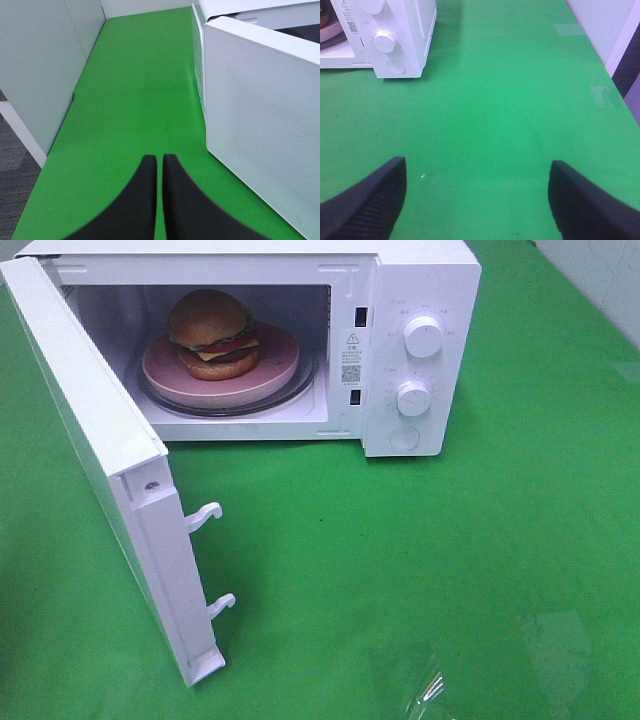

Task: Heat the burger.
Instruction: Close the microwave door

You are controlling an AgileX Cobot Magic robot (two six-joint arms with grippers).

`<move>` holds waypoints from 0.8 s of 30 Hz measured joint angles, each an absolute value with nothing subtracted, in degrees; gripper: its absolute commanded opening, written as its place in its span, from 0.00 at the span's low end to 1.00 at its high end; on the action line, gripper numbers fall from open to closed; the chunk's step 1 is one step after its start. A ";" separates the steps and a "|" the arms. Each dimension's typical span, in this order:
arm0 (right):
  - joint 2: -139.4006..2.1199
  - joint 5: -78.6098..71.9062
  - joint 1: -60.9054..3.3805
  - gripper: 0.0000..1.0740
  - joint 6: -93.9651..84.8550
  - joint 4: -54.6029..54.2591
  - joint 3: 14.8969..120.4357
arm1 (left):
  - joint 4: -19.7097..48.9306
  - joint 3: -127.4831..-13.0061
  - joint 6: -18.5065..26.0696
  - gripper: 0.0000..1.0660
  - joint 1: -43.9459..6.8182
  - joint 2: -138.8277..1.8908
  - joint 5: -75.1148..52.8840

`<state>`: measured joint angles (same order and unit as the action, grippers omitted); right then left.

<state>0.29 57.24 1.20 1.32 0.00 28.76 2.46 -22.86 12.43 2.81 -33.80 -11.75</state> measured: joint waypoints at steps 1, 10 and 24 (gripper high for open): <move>0.29 57.24 1.20 0.71 1.32 0.00 28.76 | 2.46 -22.86 12.43 0.00 2.81 -33.80 -11.75; 0.29 57.24 1.20 0.71 1.32 0.00 28.76 | 2.46 -22.86 12.43 0.00 2.81 -44.69 0.00; 0.29 57.24 1.20 0.71 1.32 0.00 28.76 | -2.46 -22.12 6.76 0.00 -3.72 -62.80 22.52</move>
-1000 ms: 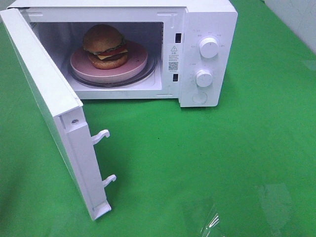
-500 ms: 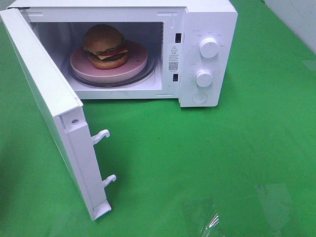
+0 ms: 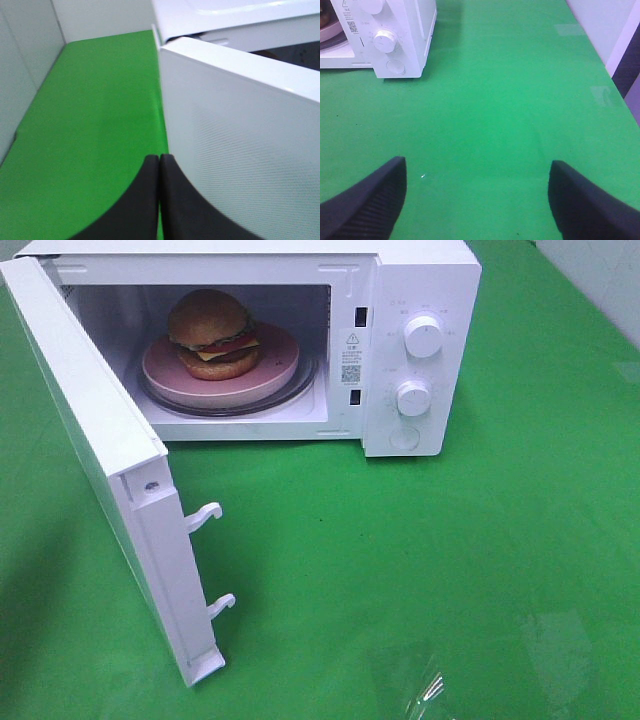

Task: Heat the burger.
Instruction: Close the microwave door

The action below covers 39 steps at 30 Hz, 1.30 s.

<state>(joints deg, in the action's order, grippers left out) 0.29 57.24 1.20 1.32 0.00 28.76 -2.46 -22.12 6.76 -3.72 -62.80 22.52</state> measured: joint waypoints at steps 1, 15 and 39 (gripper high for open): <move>0.29 57.24 1.20 0.71 1.32 0.00 28.76 | -2.46 -22.12 6.76 0.00 -3.72 -62.80 22.52; 0.29 57.24 1.20 0.71 1.32 0.00 28.76 | -18.56 -21.94 -10.26 0.00 -6.42 -73.45 29.56; 0.29 57.24 1.20 0.71 1.32 0.00 28.76 | -28.71 -22.40 -17.82 0.00 -14.04 -86.75 42.23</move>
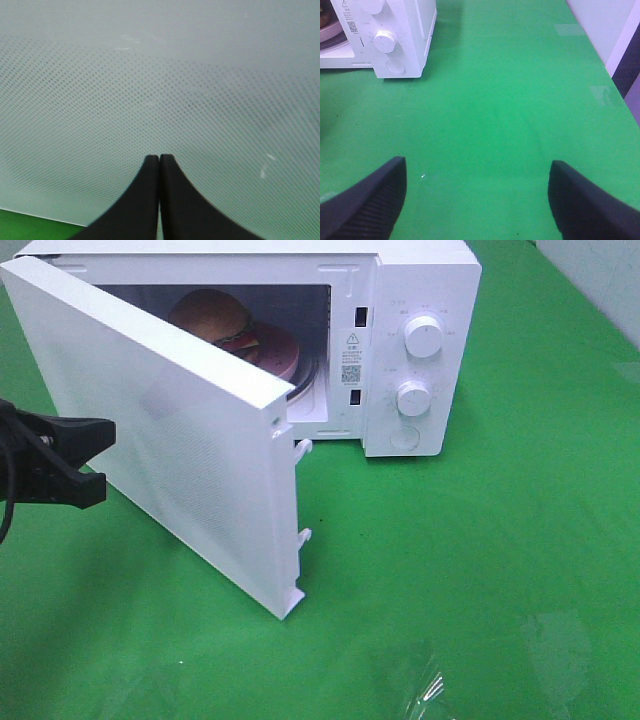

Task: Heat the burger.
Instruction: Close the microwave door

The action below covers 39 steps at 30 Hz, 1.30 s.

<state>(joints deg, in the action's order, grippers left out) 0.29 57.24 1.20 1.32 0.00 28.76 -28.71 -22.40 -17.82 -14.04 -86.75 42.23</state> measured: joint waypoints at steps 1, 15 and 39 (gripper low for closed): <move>0.29 57.24 1.20 0.71 1.32 0.00 28.76 | -28.25 -22.86 -17.65 0.00 -14.78 -87.26 42.34; 0.29 57.24 1.20 0.71 1.32 0.00 28.76 | -20.97 -32.83 -16.10 0.00 -23.72 -95.45 42.63; 0.29 57.24 1.20 0.71 1.32 0.00 28.76 | -3.09 -51.11 -5.67 0.00 -33.23 -108.46 39.25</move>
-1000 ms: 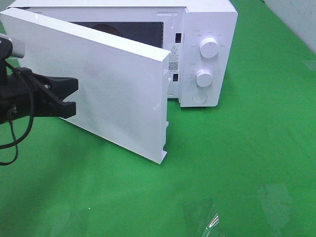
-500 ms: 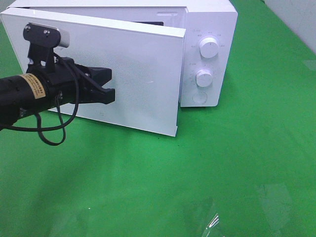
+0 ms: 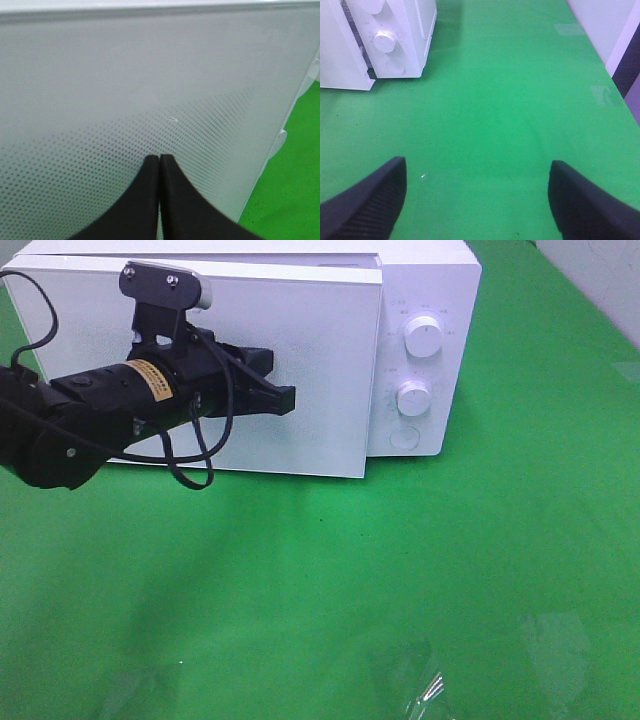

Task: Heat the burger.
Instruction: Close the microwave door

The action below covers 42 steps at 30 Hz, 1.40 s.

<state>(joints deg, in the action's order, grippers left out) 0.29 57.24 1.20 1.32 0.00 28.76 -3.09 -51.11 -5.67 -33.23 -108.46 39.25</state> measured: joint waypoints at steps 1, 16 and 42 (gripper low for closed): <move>0.29 57.24 1.20 0.71 1.32 0.00 28.76 | -2.86 -52.48 -5.61 0.00 -33.35 -109.32 38.79; 0.29 57.24 1.20 0.71 1.32 0.00 28.76 | 0.00 -60.96 -2.41 0.00 -34.95 -114.53 33.12; 0.29 57.24 1.20 0.71 1.38 0.00 28.76 | 7.22 -56.32 0.63 0.95 -41.83 -105.71 9.05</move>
